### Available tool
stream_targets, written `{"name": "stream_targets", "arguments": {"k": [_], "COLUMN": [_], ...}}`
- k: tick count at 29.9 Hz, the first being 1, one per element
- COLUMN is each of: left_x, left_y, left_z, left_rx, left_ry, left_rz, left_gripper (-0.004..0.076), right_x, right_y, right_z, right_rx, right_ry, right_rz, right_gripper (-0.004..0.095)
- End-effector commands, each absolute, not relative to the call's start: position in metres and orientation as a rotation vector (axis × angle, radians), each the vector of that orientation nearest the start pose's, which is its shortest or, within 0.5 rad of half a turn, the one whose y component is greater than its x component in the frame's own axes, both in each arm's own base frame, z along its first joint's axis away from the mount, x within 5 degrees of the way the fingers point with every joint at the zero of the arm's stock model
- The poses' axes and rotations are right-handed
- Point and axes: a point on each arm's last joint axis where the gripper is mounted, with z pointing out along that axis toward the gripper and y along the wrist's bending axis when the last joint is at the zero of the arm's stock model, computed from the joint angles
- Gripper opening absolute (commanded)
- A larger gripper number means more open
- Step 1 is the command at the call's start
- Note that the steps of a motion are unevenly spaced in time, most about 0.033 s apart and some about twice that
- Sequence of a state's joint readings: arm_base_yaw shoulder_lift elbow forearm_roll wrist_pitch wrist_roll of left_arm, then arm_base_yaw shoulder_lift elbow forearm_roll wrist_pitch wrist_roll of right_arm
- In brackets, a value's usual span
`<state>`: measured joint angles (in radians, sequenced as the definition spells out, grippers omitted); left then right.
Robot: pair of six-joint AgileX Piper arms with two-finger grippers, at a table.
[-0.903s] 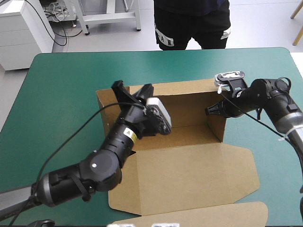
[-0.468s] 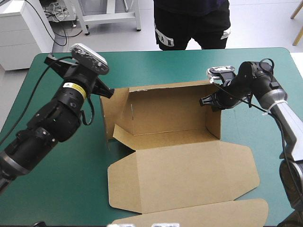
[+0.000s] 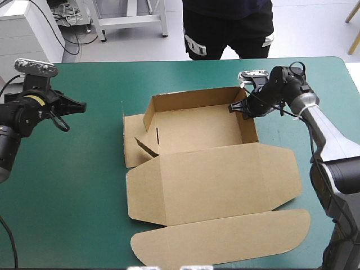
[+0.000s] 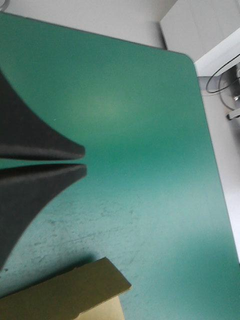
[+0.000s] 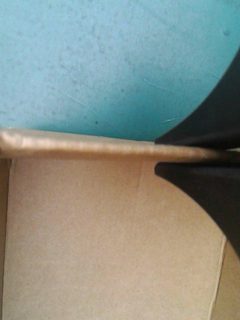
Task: Fold the box
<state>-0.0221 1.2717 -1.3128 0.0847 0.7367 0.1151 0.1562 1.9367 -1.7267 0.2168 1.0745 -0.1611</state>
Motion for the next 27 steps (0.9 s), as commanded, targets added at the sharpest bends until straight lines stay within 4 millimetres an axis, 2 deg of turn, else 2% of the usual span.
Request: {"name": "stream_targets", "arguments": {"k": [1, 6, 8, 16, 22, 27], "left_x": [0.273, 0.279, 0.282, 0.289, 0.290, 0.289], "left_y": [0.008, 0.014, 0.014, 0.014, 0.014, 0.014], "left_z": [0.419, 0.408, 0.404, 0.396, 0.395, 0.394], "left_rx": [0.136, 0.131, 0.132, 0.132, 0.128, 0.130], "left_ry": [2.117, 2.188, 2.206, 2.244, 2.249, 2.260], "left_rz": [0.040, -0.017, -0.021, -0.033, -0.036, -0.039], "left_gripper": [0.0008, 0.0008, 0.0008, 0.0008, 0.0008, 0.0008], "right_x": [0.407, 0.411, 0.411, 0.401, 0.373, 0.355], "right_y": [0.080, 0.077, 0.077, 0.074, 0.069, 0.066], "right_z": [0.301, 0.313, 0.321, 0.375, 0.416, 0.434], "right_rx": [-0.369, -0.381, -0.381, -0.341, -0.316, -0.276], "right_ry": [2.712, 2.668, 2.652, 2.532, 2.433, 2.393], "right_rz": [0.265, 0.209, 0.210, 0.189, 0.192, 0.207], "right_gripper": [0.0112, 0.0392, 0.0458, 0.0485, 0.0525, 0.0524]}}
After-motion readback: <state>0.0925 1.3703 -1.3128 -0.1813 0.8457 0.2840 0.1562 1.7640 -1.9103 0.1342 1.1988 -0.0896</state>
